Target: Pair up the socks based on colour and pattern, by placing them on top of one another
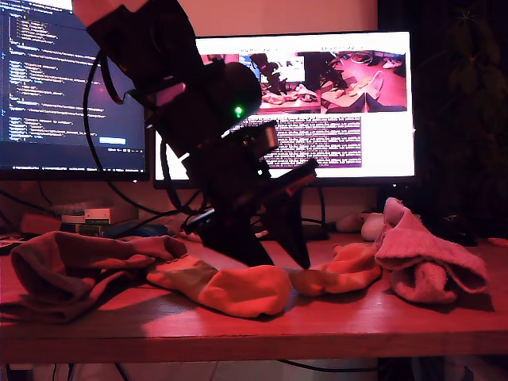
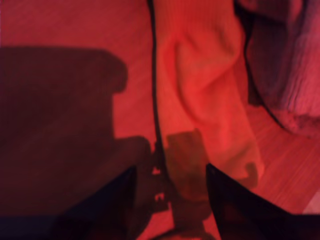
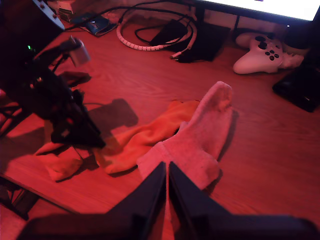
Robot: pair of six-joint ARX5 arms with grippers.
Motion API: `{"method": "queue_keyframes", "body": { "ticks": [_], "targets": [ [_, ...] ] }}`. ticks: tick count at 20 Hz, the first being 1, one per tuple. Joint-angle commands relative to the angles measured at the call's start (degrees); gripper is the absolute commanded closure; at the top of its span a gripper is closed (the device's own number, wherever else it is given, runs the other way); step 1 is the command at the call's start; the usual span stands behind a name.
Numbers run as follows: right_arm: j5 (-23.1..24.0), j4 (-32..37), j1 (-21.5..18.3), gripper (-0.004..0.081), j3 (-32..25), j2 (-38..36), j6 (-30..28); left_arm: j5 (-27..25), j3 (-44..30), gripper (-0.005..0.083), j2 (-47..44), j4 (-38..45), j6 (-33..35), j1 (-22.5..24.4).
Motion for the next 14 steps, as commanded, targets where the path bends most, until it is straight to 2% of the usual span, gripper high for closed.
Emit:
{"method": "queue_keyframes", "body": {
  "ticks": [1, 3, 6, 9, 14],
  "targets": [
    [-0.37, 0.79, 0.11, 0.0780, -0.44, 0.00, 0.00, -0.07, -0.09, 0.0413, 2.19, 0.44, -0.28, -0.68],
    [-0.37, 0.79, 0.11, 0.0780, -0.44, 0.00, 0.00, 0.24, 0.02, 0.0520, 2.19, 1.14, -0.68, -0.98],
    [-0.37, 0.79, 0.11, 0.0780, -0.44, 0.00, 0.00, 0.68, 0.04, 0.0804, 2.19, 1.01, -0.79, -1.18],
    [-3.65, 0.66, 0.13, 0.0780, -0.44, 0.31, -0.02, 1.70, 1.66, 0.0793, 2.12, -0.04, -0.81, -0.81],
    [-16.61, 1.68, 0.39, 0.0780, -0.44, 7.80, -1.79, 1.86, 5.16, 0.0793, -1.57, -5.14, 0.44, 1.16]
  ]
}}
